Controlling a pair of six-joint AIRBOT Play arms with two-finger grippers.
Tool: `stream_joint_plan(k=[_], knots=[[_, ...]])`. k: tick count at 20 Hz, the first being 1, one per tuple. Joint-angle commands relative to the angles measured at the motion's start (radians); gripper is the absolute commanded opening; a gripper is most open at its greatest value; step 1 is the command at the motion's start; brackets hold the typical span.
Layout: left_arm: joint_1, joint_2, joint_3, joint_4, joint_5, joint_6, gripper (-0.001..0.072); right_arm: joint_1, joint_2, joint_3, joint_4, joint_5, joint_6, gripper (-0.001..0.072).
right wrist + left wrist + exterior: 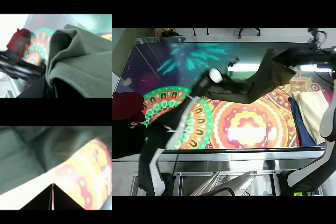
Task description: Fold the shirts.
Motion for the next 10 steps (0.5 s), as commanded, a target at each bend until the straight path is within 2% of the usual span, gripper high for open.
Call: stream_joint_plan(k=[1,3,6,8,9,10], knots=[[0.18,0.236,0.005,-0.011,-0.236,0.033,0.0016,0.154,-0.02,0.0,0.002,-0.179,-0.002,0.0022],[0.289,0.381,-0.031,-0.011,-0.255,0.039,0.0016,0.289,-0.069,0.0,0.002,-0.336,-0.003,0.0022],[0.42,0.564,-0.134,-0.011,-0.257,0.103,0.0016,0.519,-0.195,0.0,0.004,-0.622,-0.005,0.0023],[0.472,0.645,-0.209,-0.01,-0.254,0.149,0.0016,0.667,-0.287,0.0,0.022,-0.83,-0.075,0.0037],[0.489,0.681,-0.259,-0.01,-0.246,0.175,0.0016,0.737,-0.332,0.0,0.055,-0.926,-0.132,0.0235],[0.497,0.706,-0.305,-0.01,-0.23,0.189,0.0016,0.788,-0.361,0.0,0.106,-0.977,-0.2,0.049]])
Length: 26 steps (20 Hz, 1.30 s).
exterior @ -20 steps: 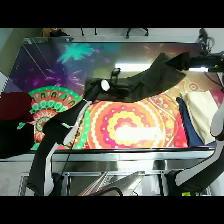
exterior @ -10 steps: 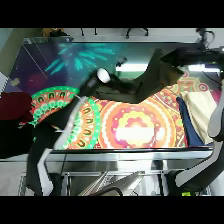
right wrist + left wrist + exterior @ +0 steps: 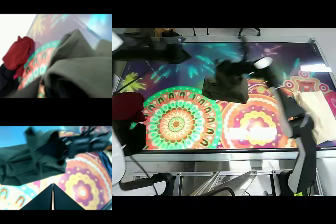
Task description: Fold the shirts.
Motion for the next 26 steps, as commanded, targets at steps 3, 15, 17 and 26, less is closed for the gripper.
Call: stream_joint_plan(k=[3,15,17,26], knots=[[0.065,0.164,-0.234,0.0,0.068,0.104,0.0016,0.199,-0.065,0.002,0.119,-0.254,-0.276,0.0562],[0.065,0.175,-0.306,-0.001,0.07,0.116,0.0016,-0.404,0.165,-0.123,-0.548,0.378,0.368,0.0438],[0.065,0.175,-0.306,-0.002,0.061,0.116,0.0016,-0.434,0.164,-0.233,-0.565,0.364,0.368,0.0445],[0.065,0.175,-0.306,-0.051,0.076,0.117,0.0016,-0.352,0.024,-0.327,-0.332,0.238,0.22,0.052]])
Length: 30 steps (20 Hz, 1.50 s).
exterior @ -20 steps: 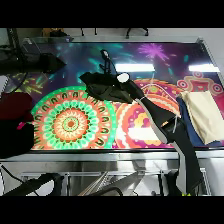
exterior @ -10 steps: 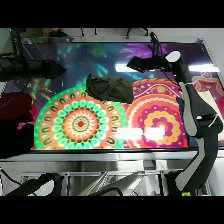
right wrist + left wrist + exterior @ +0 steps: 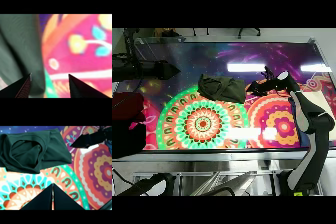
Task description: Fold the shirts.
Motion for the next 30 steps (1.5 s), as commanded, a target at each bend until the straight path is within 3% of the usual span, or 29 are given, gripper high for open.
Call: stream_joint_plan(k=[1,4,7,8,10,15,20,26,30], knots=[[0.001,0.0,0.0,-0.011,0.011,0.0,0.0016,0.04,-0.048,-0.013,0.116,-0.08,-0.07,0.052],[0.001,0.0,0.0,-0.011,0.011,0.0,0.0016,0.071,-0.064,-0.012,0.149,-0.111,-0.087,0.0513],[0.001,0.0,0.0,-0.011,0.013,0.001,0.0016,0.092,-0.064,-0.01,0.251,-0.105,-0.168,0.025],[0.001,0.0,0.0,-0.011,0.013,0.001,0.0016,0.095,-0.062,-0.005,0.307,-0.096,-0.208,0.0128],[0.001,0.0,0.0,-0.011,0.012,0.001,0.0016,0.093,-0.04,0.018,0.394,-0.08,-0.25,0.0027],[0.001,0.0,0.0,-0.011,-0.012,0.0,0.0016,0.026,0.142,0.226,0.458,-0.056,-0.27,0.002],[0.001,0.0,0.0,-0.012,-0.017,-0.001,0.0016,-0.186,0.292,0.341,0.42,-0.14,-0.155,0.0021],[0.0,0.0,0.0,-0.013,-0.016,-0.002,0.0016,-0.535,0.25,0.34,0.357,-0.151,-0.076,0.002],[0.0,0.0,0.0,-0.013,-0.015,-0.01,0.0016,-0.691,0.203,0.34,0.358,-0.014,-0.086,0.002]])
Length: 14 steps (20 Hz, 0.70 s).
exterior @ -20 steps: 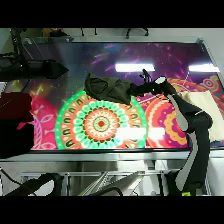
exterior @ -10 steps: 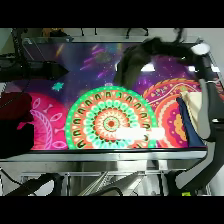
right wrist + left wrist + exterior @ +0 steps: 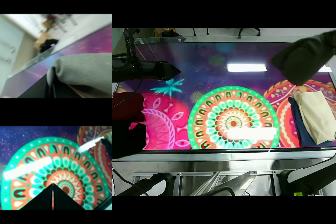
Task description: Fold the shirts.
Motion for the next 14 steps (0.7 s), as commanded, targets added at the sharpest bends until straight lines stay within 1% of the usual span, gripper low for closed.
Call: stream_joint_plan(k=[1,4,5,7,12,14], knots=[[0.0,0.0,0.0,0.0,0.005,-0.002,0.0016,-0.129,-0.027,0.002,-0.007,0.115,-0.027,0.002],[0.0,0.0,0.0,0.0,0.012,-0.011,0.0016,-0.169,-0.028,0.002,-0.006,0.153,-0.03,0.002],[0.0,0.0,0.0,0.0,0.011,-0.013,0.0016,-0.182,-0.027,0.002,-0.006,0.188,-0.029,0.0021],[0.0,0.0,0.0,0.0,0.011,-0.013,0.0016,-0.203,-0.027,0.002,-0.007,0.269,0.008,0.0021],[0.0,0.0,0.0,0.0,0.006,-0.013,0.0016,-0.268,0.025,0.002,-0.02,0.368,0.171,0.0021],[0.0,0.0,0.0,0.0,0.007,-0.013,0.0016,-0.299,0.06,0.002,-0.106,0.452,0.272,0.002]])
